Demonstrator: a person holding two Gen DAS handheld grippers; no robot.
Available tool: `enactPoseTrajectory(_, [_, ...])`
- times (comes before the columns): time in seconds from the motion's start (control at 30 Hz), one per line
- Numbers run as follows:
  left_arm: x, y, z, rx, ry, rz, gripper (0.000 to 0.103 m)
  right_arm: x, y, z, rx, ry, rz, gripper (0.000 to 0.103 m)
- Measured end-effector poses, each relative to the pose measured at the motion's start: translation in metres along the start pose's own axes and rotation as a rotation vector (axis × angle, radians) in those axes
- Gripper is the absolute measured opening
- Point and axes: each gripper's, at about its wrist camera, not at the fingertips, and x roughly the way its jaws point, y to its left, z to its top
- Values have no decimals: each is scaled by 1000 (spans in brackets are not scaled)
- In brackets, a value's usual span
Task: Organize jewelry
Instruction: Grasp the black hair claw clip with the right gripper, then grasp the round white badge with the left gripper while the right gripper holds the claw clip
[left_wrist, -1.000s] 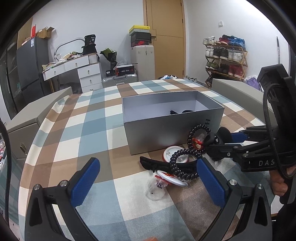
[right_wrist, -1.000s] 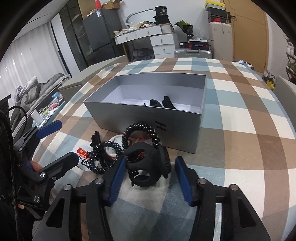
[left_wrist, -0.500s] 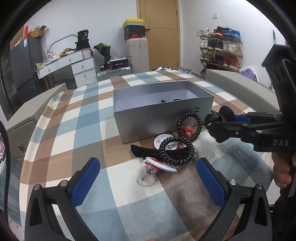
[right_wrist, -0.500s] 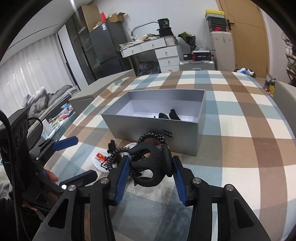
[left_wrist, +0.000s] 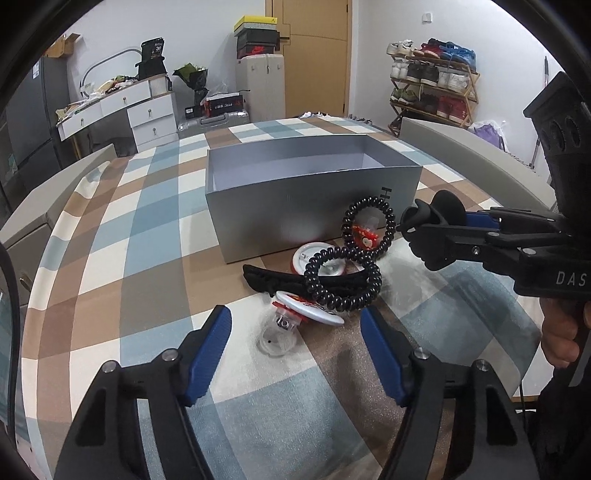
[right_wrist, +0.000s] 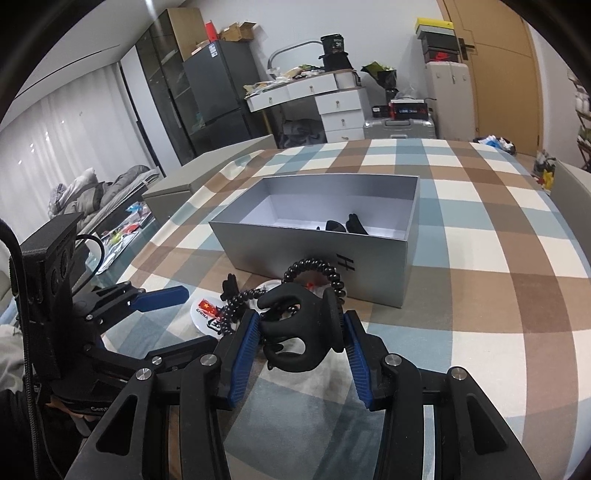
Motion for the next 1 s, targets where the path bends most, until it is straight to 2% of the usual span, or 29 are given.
enactPoseTrajectory(0.07, [-2, 0, 0, 8, -12, -9, 59, -1, 0, -1, -2, -1, -1, 45])
enactPoseTrajectory(0.13, [-3, -2, 0, 20, -14, -17, 39, -1, 0, -1, -1, -2, 0, 45])
enactPoseTrajectory(0.17, [-3, -2, 0, 23, -14, -22, 36, -1, 0, -1, 0, -1, 0, 45])
enactPoseTrajectory(0.23, [-2, -2, -1, 26, -17, -37, 22, -1, 0, -1, 0, 1, -1, 45])
enactPoseTrajectory(0.3, [-2, -2, 0, 33, -11, -40, 15, 0, 0, -2, -1, 1, -3, 45])
enactPoseTrajectory(0.67, [-2, -1, 1, 38, -16, -49, 12, -1, 1, -2, -1, 0, -2, 45])
enactPoseTrajectory(0.7, [-3, -1, 1, 34, -18, -50, 11, -1, 1, -2, -1, -1, -2, 45])
enactPoseTrajectory(0.77, [-4, 0, 2, 28, -26, -51, 1, -1, 1, -2, -3, 0, -2, 45])
enactPoseTrajectory(1.0, [-10, 0, 3, 21, -65, -38, 0, -3, -1, -2, -4, -4, -7, 45])
